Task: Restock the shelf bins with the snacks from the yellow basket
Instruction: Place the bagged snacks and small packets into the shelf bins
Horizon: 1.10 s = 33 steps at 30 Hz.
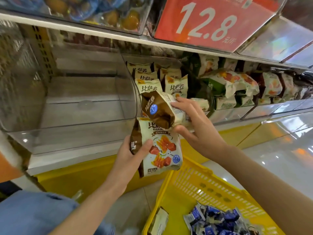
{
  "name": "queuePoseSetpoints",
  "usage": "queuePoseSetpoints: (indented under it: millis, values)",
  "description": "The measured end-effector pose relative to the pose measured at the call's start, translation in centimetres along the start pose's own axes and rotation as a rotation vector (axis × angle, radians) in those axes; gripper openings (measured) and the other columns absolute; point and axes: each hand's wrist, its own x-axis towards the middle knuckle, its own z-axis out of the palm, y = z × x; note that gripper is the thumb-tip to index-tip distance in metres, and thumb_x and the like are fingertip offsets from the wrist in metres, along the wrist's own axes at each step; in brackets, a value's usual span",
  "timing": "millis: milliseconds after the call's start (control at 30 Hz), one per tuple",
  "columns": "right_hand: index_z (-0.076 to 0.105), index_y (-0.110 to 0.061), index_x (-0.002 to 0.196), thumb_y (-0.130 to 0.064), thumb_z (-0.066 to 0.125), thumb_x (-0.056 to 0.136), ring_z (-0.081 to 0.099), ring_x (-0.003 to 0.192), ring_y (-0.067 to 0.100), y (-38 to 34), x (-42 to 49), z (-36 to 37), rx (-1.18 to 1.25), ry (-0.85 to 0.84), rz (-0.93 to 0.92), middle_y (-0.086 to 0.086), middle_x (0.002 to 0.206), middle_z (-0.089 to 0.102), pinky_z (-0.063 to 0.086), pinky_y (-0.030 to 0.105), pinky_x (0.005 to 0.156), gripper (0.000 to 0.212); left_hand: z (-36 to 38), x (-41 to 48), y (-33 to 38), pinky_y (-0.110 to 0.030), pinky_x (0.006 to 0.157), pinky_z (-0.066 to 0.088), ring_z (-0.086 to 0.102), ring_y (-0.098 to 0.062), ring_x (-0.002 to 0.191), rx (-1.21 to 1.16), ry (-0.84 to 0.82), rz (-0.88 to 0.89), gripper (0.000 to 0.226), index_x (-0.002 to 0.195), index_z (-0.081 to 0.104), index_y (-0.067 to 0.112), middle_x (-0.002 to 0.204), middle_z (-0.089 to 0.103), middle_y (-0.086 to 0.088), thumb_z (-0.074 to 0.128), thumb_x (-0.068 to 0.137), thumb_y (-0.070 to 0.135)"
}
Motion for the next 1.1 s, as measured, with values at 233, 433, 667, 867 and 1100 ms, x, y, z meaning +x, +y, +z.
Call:
queuePoseSetpoints:
  millis: [233,433,667,867,1100]
  values:
    - [0.05,-0.03,0.102,-0.057,0.046,0.087,0.053,0.106,0.009,-2.2,2.3,-0.3,0.415,0.066,0.397,-0.01,0.111,0.053,0.046,0.024,0.078,0.031,0.1,-0.1,0.0,-0.028,0.06,0.057,0.071,-0.015,0.083,0.011,0.021,0.048,0.06,0.105,0.054,0.032,0.094,0.072,0.008,0.071,0.051,0.051]
    - [0.035,-0.014,0.135,-0.06,0.075,0.051,0.059,0.109,0.021,-1.7,2.7,-1.4,0.714,-0.221,0.753,0.005,0.123,0.058,0.047,0.037,0.095,0.104,-0.6,-0.3,-0.1,-0.021,0.053,0.054,0.07,-0.009,0.078,0.105,0.028,0.114,0.047,0.101,0.053,0.032,0.088,0.07,0.014,0.069,0.06,0.047]
    - [0.061,-0.017,0.105,-0.024,0.079,0.068,0.071,0.083,0.011,-0.6,-0.4,-1.1,0.76,0.056,0.576,-0.002,0.091,0.074,0.056,0.024,0.068,0.041,-0.9,-0.1,-0.4,-0.023,0.054,0.055,0.071,-0.014,0.076,0.078,0.034,0.068,0.039,0.099,0.054,0.031,0.089,0.072,0.004,0.068,0.065,0.042]
    - [0.048,-0.03,0.108,-0.017,0.083,0.063,0.066,0.088,-0.002,-1.5,-3.1,-0.4,0.587,0.286,0.386,-0.015,0.094,0.067,0.053,0.014,0.063,0.058,-0.3,-0.2,-0.9,-0.027,0.058,0.057,0.071,-0.015,0.079,0.094,0.01,0.026,0.056,0.112,0.05,0.021,0.097,0.07,-0.003,0.068,0.063,0.041]
    - [0.048,-0.019,0.117,-0.013,0.084,0.062,0.047,0.101,0.015,-1.1,-2.3,-3.1,-0.139,0.629,0.131,0.004,0.111,0.047,0.041,0.017,0.081,0.065,0.0,-0.5,-0.8,-0.02,0.049,0.052,0.071,-0.011,0.072,0.058,0.036,0.029,0.04,0.1,0.052,0.027,0.083,0.073,0.006,0.066,0.065,0.042]
